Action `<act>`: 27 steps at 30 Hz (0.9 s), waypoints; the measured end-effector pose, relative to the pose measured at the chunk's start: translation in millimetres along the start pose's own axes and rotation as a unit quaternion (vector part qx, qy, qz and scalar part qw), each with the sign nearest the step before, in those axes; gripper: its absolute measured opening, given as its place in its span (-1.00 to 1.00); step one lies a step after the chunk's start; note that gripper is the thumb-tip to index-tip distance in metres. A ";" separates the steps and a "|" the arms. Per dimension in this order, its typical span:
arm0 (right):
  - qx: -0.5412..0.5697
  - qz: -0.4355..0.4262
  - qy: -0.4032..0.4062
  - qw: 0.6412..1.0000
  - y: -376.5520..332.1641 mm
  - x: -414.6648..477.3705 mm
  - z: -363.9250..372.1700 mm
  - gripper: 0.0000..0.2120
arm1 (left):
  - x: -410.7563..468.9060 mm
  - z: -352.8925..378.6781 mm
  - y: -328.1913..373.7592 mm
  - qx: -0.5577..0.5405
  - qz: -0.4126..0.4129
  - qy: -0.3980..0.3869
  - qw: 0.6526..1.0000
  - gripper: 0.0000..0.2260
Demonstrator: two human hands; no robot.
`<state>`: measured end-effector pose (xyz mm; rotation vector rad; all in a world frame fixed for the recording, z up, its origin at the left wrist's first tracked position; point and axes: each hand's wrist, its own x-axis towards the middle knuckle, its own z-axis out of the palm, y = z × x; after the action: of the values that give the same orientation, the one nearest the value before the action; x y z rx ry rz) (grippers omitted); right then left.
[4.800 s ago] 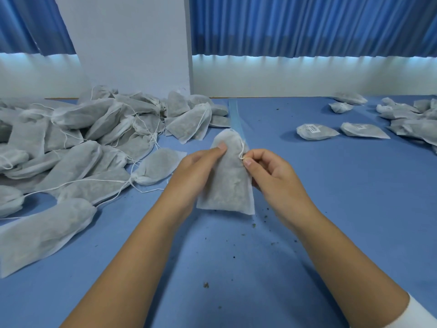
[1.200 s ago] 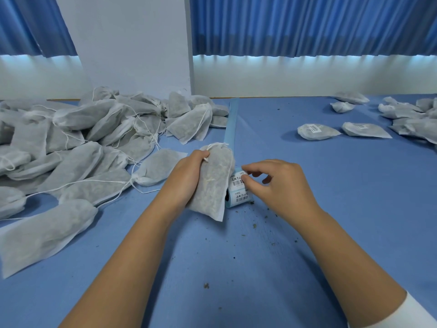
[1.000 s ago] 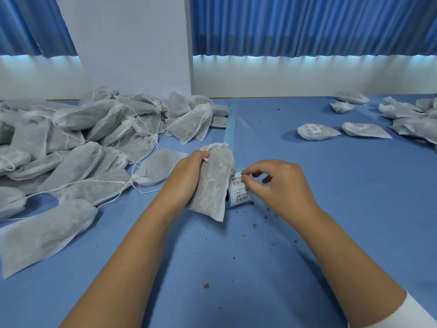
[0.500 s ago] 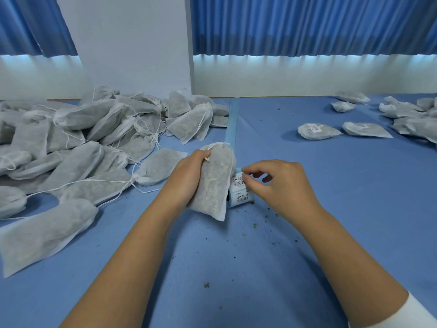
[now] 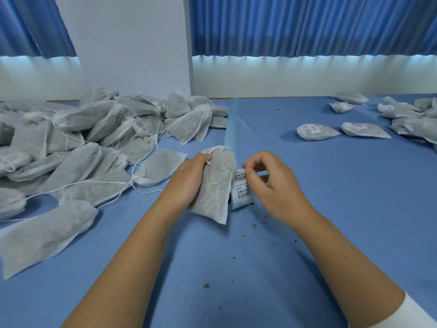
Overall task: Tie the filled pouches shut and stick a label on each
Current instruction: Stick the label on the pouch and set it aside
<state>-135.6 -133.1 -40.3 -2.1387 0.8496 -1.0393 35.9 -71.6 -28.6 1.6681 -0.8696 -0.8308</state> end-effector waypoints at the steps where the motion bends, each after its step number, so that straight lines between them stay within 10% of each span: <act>1: 0.019 0.010 -0.002 1.000 -0.7 0.2 0.0 -0.85 | 0.2 0.2 -0.2 0.000 -0.004 0.000 1.000 -0.58; 10: 0.228 0.095 0.151 0.957 -4.2 6.7 -13.1 -0.91 | 2.3 2.4 -1.7 -0.015 0.033 0.026 0.999 -0.74; 18: 0.266 0.057 0.025 0.962 -8.3 1.8 -3.4 -0.22 | -11.5 8.3 2.1 -0.048 0.188 0.000 0.981 -0.62; 27: 0.274 0.068 0.082 0.956 -7.3 2.3 -5.8 -0.40 | -14.5 8.0 3.0 -0.065 0.182 -0.068 0.979 -0.69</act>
<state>-137.3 -131.8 -30.9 -1.5266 0.6713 -1.2236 21.4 -63.4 -26.0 1.2977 -1.1489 -0.7343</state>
